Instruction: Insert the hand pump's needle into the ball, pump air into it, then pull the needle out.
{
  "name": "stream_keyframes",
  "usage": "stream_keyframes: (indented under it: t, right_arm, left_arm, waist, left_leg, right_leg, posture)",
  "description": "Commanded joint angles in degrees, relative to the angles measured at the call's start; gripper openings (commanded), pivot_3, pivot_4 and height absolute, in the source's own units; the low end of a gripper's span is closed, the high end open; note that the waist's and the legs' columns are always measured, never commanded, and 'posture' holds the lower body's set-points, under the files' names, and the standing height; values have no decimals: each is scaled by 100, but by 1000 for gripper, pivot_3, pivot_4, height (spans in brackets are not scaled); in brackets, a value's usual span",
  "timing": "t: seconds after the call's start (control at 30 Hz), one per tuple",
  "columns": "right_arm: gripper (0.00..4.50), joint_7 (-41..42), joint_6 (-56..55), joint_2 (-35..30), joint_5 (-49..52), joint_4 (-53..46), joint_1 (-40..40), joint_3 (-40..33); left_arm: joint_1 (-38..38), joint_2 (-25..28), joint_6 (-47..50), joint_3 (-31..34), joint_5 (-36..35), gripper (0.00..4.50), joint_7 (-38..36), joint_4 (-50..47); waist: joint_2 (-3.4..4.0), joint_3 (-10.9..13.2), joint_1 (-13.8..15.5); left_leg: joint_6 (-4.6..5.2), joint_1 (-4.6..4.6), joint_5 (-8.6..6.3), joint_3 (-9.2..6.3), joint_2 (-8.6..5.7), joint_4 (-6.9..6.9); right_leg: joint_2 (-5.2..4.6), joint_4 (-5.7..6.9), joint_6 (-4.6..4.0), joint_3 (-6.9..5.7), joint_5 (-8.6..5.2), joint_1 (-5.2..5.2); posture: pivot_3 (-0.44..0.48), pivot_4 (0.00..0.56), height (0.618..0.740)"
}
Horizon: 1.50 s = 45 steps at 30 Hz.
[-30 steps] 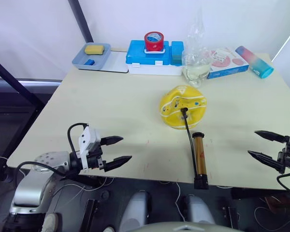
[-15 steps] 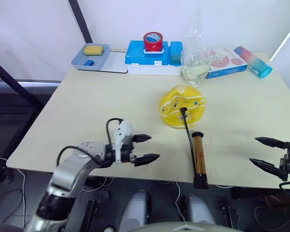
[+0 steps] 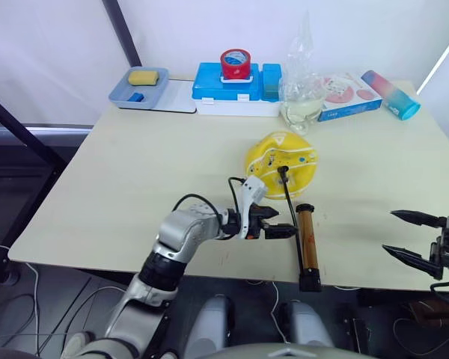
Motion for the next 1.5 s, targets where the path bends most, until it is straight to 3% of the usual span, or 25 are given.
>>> stream_keyframes:
  t: [0.03,0.4,0.5,0.73,0.77,1.2,1.33,1.5]
  right_arm:
    - [4500,-30,-34,36,136,-214,42,-76]
    - [4500,-66,-126,121,81,-206,5,8]
    - [4500,-66,-153,139,65,-199,2,23]
    - [4500,-78,-213,163,54,-167,-2,62]
    - [4500,-79,-217,177,55,-178,-1,77]
    - [4500,-84,-222,281,88,-342,-57,276]
    - [4500,-80,-235,339,70,-430,-42,346]
    - [4500,-102,-259,365,73,-494,-61,418]
  left_arm:
    - [-108,-250,61,-72,79,4430,217,239]
    - [-20,-902,3,-63,172,4430,556,762]
    - [0,-884,-94,-155,298,3596,564,801]
    - [1,-749,-204,-266,389,194,422,650]
    - [-26,-684,-234,-294,407,56,366,607]
    - [-720,667,-237,-623,359,56,-966,142]
    - [-1017,1461,-543,-1113,606,56,-1853,82]
    - [-1136,2036,-1095,-1477,1110,56,-2318,407]
  waist:
    - [0,0,0]
    - [-2,2,3]
    - [-3,2,3]
    - [-3,2,4]
    - [-3,2,4]
    - [-3,2,2]
    - [-4,3,-6]
    - [-6,5,2]
  left_leg:
    - [0,0,0,0,0,0]
    - [0,-1,0,-1,-3,2]
    - [0,-1,0,0,-3,2]
    - [0,-2,0,-1,-4,2]
    - [0,-2,0,-1,-4,2]
    - [0,-3,0,-1,-2,2]
    - [-1,-5,0,0,-2,-1]
    - [-1,-7,0,5,-1,-5]
  right_leg:
    - [0,0,0,0,0,0]
    - [-3,0,-5,1,-2,0]
    - [-3,0,-20,2,-10,0]
    - [-4,0,-21,2,-11,0]
    - [-4,0,-21,2,-11,0]
    - [-4,1,-24,1,-12,-3]
    - [-3,0,-23,1,-12,-7]
    - [-4,0,-24,6,-13,-12]
  posture:
    - [0,150,739]
    - [0,150,739]
    - [0,150,739]
    - [0,150,739]
    - [0,150,739]
    - [0,150,739]
    - [0,150,739]
    - [0,150,739]
